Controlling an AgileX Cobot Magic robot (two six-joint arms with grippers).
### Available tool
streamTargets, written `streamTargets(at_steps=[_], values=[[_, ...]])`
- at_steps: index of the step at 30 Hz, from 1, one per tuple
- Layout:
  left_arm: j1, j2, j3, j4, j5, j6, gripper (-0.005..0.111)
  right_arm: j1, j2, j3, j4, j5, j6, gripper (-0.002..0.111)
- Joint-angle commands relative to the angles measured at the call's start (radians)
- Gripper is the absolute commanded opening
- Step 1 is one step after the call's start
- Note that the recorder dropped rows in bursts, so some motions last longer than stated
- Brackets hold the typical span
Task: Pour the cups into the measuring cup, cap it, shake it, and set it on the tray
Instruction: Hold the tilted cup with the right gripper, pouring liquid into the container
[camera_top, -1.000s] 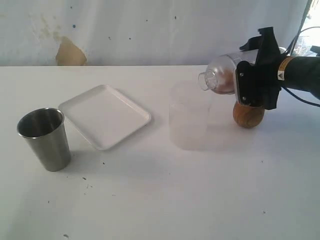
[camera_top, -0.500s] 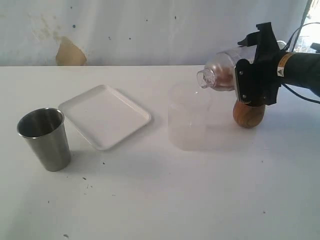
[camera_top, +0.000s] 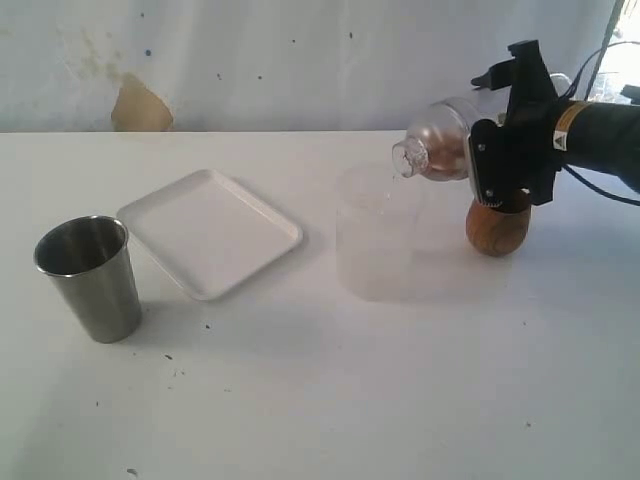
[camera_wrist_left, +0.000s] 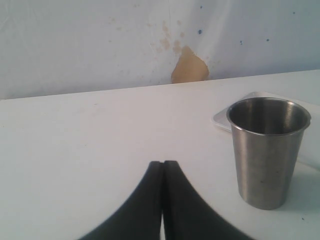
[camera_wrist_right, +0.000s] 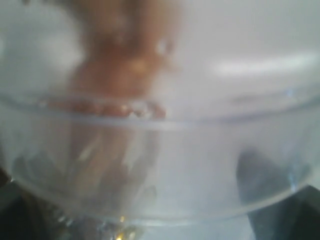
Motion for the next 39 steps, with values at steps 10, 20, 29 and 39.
streamTargets(at_steps=[10,20,29,39], values=[[-0.002,-0.003,0.004,0.0,-0.006,-0.001,0.0,-0.001,-0.052,-0.033,0.022,-0.073,-0.054,0.0],[-0.002,-0.003,0.004,0.0,-0.006,-0.001,0.0,-0.001,-0.061,-0.056,0.024,-0.056,-0.054,0.0],[-0.002,-0.003,0.004,0.0,-0.006,-0.001,0.0,-0.001,-0.061,-0.084,0.024,-0.051,-0.056,0.0],[-0.002,-0.003,0.004,0.0,-0.006,-0.001,0.0,-0.001,-0.061,-0.084,0.024,-0.017,-0.087,0.0]])
